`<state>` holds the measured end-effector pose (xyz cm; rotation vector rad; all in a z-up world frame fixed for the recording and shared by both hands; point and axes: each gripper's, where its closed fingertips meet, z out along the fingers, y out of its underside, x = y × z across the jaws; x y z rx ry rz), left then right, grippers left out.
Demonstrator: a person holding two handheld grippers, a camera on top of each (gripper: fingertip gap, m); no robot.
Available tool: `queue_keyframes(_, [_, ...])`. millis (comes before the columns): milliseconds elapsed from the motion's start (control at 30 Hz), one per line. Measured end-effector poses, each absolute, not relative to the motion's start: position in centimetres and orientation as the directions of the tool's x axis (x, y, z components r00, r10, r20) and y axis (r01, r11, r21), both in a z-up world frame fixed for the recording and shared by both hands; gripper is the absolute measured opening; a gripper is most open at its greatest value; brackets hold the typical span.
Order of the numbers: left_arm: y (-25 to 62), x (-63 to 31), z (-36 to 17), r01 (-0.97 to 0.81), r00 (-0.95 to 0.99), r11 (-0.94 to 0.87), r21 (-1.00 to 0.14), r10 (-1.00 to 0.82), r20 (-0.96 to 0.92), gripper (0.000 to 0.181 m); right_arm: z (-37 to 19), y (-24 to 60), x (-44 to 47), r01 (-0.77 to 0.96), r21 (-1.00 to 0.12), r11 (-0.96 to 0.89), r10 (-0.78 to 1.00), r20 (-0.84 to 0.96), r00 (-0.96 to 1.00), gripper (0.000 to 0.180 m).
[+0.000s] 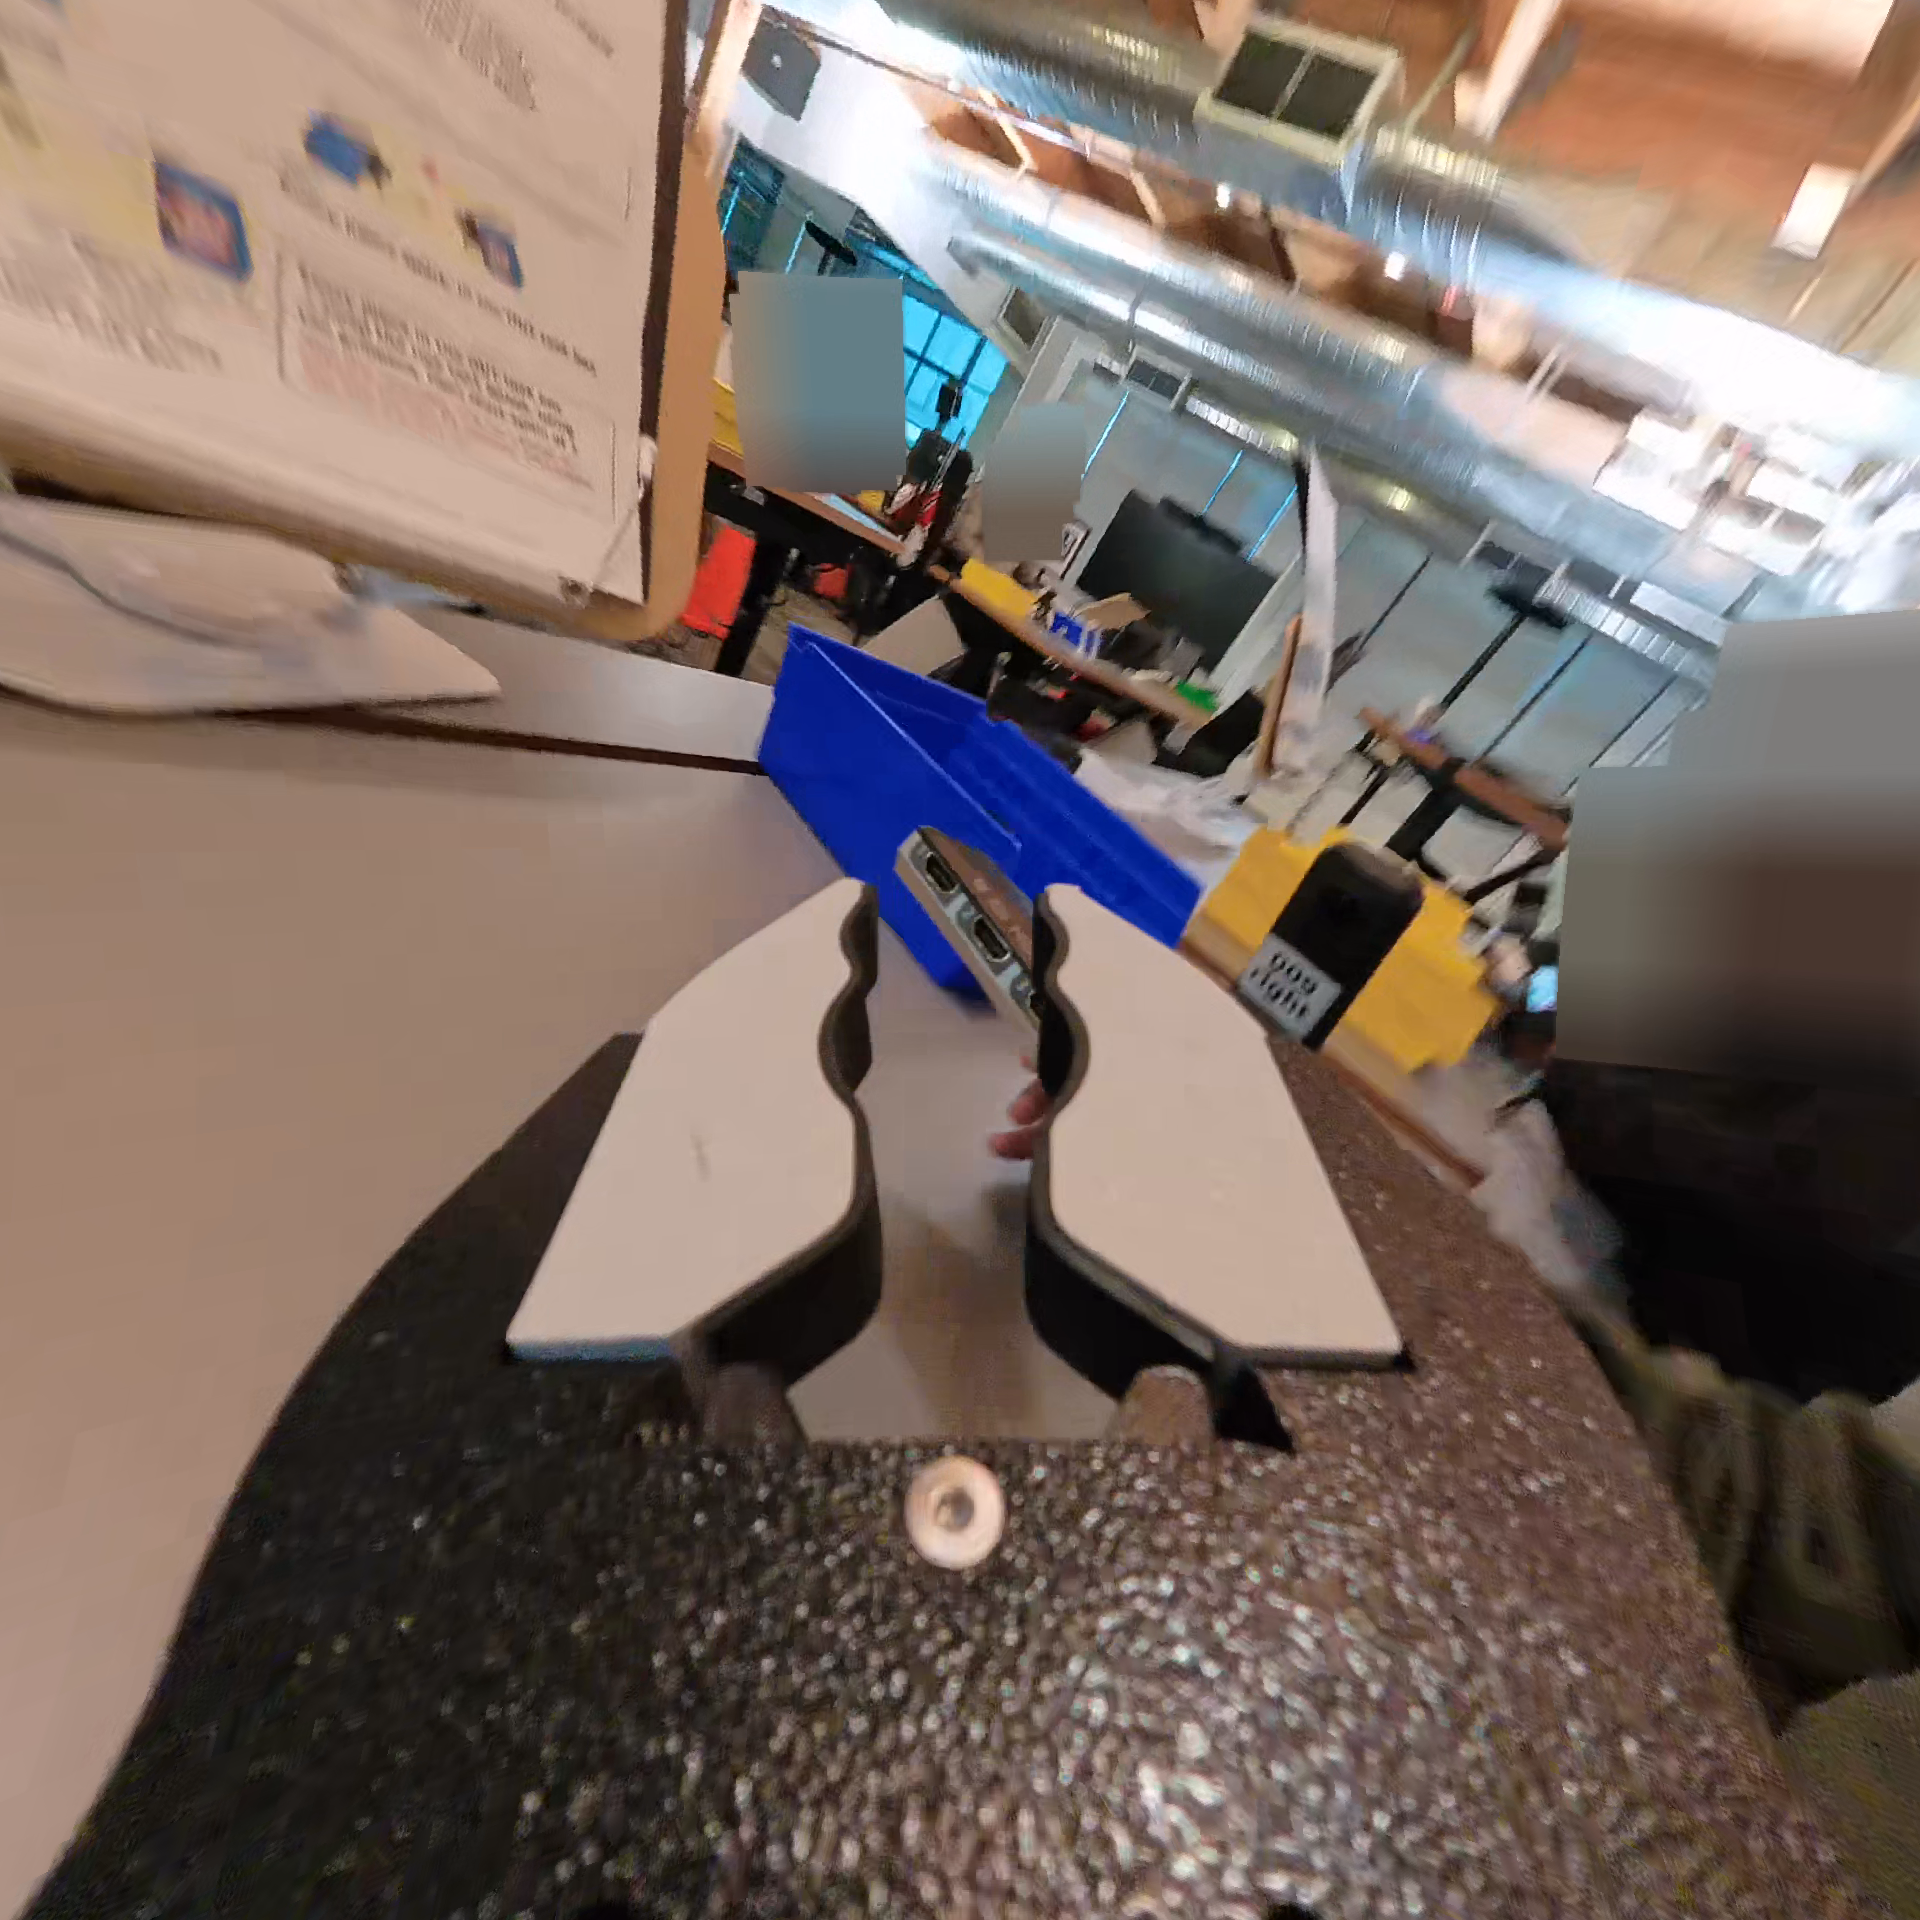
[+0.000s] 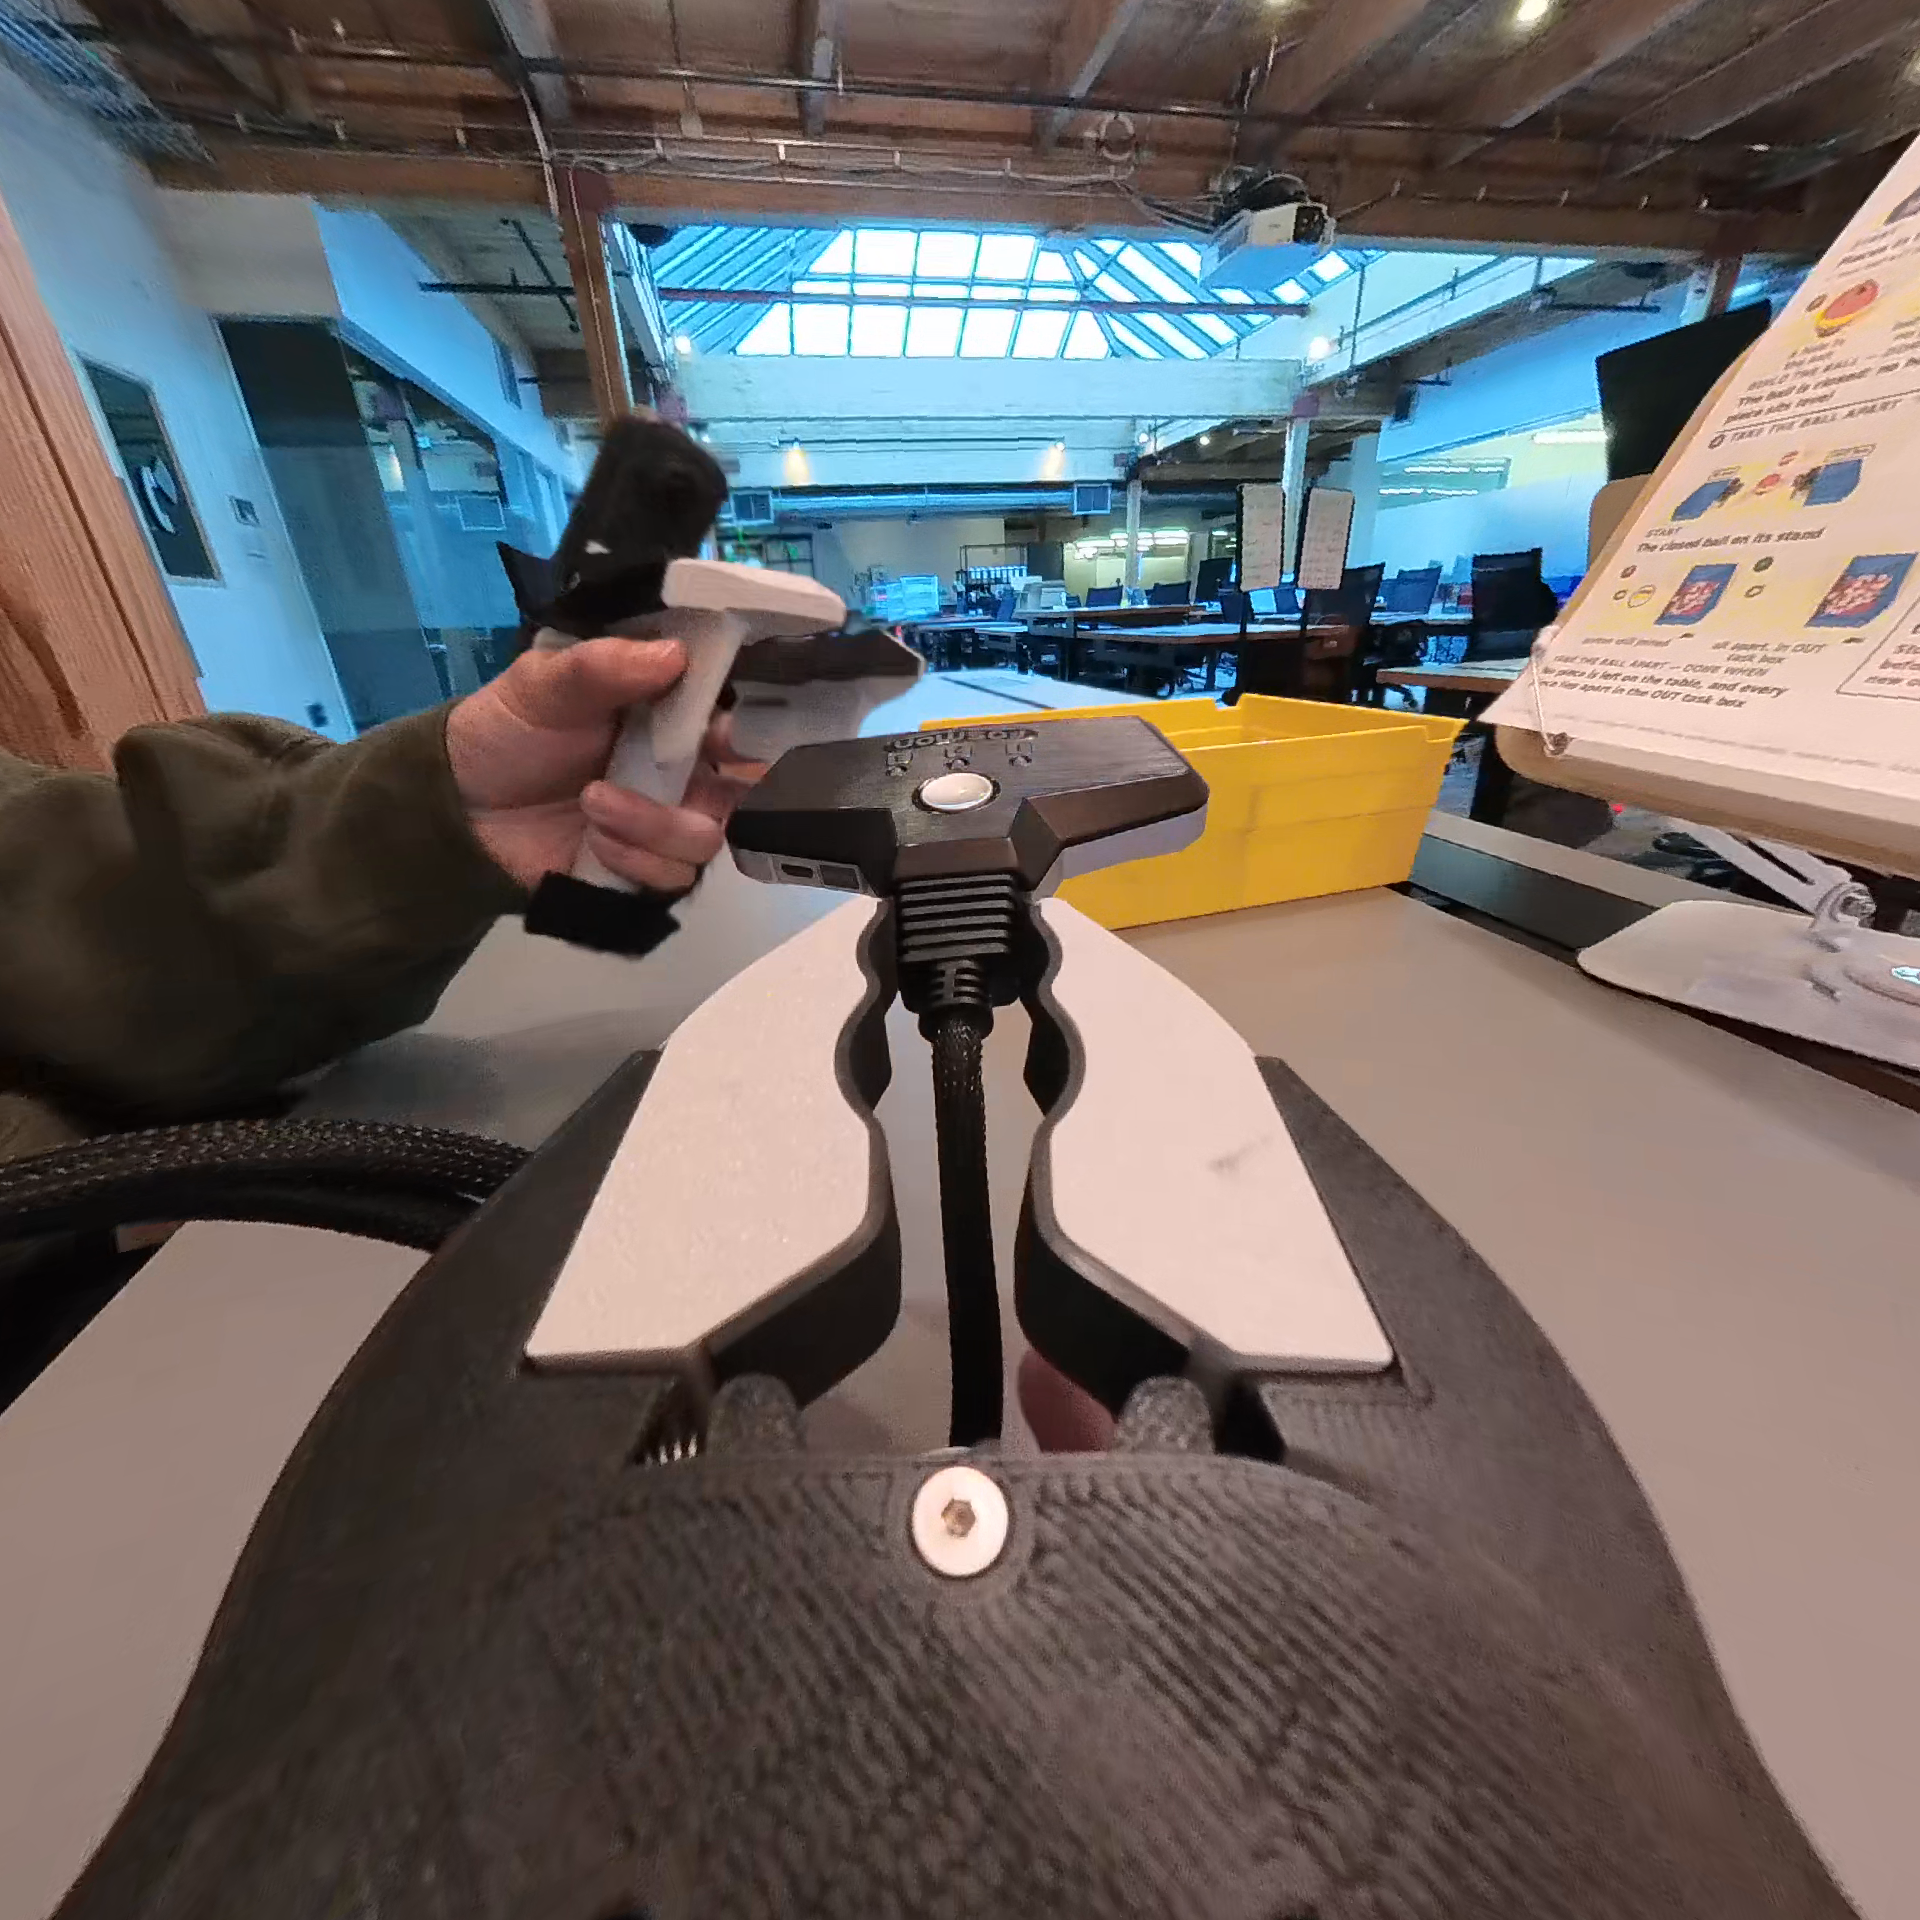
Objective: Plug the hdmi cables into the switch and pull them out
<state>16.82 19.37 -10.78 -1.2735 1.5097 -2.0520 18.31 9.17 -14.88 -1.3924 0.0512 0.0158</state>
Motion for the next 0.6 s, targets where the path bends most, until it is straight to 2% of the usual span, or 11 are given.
queue_keyframes(133, [22.8, 15.7, -10.9, -0.215, -0.544, -0.187, -0.959, -0.792, 0.276, 0.030, -14.8, 8.8, 18.6, -0.039, -0.982, 0.184, -0.020, -0.043, 0.999, 0.023])
queue_keyframes(267, [29.4, 15.5, -11.9, -0.248, -0.390, 0.026, -0.968, -0.918, 0.076, 0.030, -14.8, 8.8, 18.7, -0.030, -0.983, 0.181, -0.025, -0.035, 0.999, 0.023])
queue_keyframes(333, [33.7, 15.8, -13.2, -0.350, -0.290, 0.160, -0.923, -0.955, -0.056, 0.029, -14.8, 8.7, 18.7, -0.032, -0.982, 0.188, -0.025, -0.037, 0.999, 0.023])
queue_keyframes(400, [37.8, 16.2, -14.9, -0.499, -0.237, 0.273, -0.822, -0.956, -0.174, 0.029, -14.7, 8.6, 18.8, -0.037, -0.980, 0.194, -0.020, -0.042, 0.999, 0.022])
queue_keyframes(467, [40.0, 17.0, -16.3, -0.604, -0.260, 0.316, -0.731, -0.946, -0.194, 0.032, -14.6, 8.6, 18.8, -0.044, -0.979, 0.201, -0.016, -0.048, 0.999, 0.022])
queue_keyframes(533, [41.2, 18.9, -16.4, -0.629, -0.278, 0.339, -0.699, -0.938, -0.205, 0.030, -14.6, 8.5, 18.8, -0.049, -0.977, 0.208, -0.012, -0.052, 0.999, 0.022])
queue_keyframes(600, [41.5, 21.3, -16.2, -0.567, -0.390, 0.472, -0.675, -0.876, -0.284, 0.027, -14.5, 8.4, 18.8, -0.054, -0.975, 0.216, -0.004, -0.056, 0.998, 0.022])
